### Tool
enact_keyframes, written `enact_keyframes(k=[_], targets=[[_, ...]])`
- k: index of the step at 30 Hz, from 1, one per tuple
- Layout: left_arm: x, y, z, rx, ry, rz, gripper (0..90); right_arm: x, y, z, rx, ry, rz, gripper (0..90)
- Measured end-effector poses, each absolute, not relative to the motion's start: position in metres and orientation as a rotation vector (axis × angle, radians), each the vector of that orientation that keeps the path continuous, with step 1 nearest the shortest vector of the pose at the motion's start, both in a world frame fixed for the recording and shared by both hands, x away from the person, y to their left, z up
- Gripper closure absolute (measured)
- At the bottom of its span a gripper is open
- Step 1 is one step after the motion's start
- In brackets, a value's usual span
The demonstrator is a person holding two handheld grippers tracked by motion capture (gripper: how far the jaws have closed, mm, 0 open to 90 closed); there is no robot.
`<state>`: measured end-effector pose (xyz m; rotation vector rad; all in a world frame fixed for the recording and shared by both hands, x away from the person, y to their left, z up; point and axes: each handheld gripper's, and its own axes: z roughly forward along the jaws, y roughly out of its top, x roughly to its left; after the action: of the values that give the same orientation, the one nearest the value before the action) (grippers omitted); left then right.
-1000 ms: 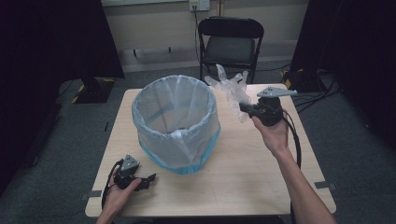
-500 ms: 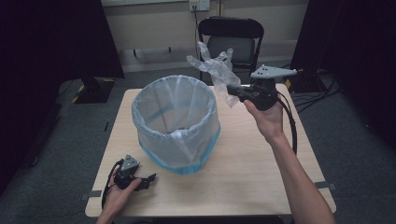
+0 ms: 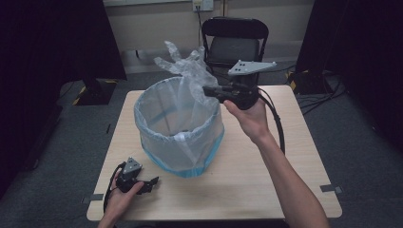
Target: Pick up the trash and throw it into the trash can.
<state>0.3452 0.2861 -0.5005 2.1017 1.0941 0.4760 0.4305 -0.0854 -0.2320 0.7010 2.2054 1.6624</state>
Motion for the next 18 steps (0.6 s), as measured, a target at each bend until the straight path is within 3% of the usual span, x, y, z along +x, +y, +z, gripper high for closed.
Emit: enact_keyframes(k=[6, 9, 10, 14, 15, 16, 18], targets=[[0.345, 0.286, -0.501, 2.101, 1.094, 0.476, 12.2, 0.433, -0.060, -0.239, 0.651, 2.294, 1.642, 88.4], [0.345, 0.286, -0.501, 2.099, 1.097, 0.475, 12.2, 0.438, -0.051, -0.246, 0.662, 2.350, 1.610, 77.0], [0.345, 0.286, -0.501, 2.099, 1.097, 0.475, 12.2, 0.438, -0.051, -0.246, 0.662, 2.350, 1.610, 77.0], [0.345, 0.286, -0.501, 2.099, 1.097, 0.475, 12.2, 0.442, -0.047, -0.251, 0.668, 2.379, 1.587, 55.1], [0.345, 0.286, -0.501, 2.101, 1.094, 0.475, 12.2, 0.443, -0.047, -0.252, 0.697, 2.360, 1.576, 44.8], [0.345, 0.286, -0.501, 2.101, 1.094, 0.475, 12.2, 0.443, -0.047, -0.252, 0.697, 2.360, 1.576, 44.8], [0.345, 0.286, -0.501, 2.099, 1.097, 0.475, 12.2, 0.444, -0.047, -0.253, 0.727, 2.353, 1.564, 34.0]])
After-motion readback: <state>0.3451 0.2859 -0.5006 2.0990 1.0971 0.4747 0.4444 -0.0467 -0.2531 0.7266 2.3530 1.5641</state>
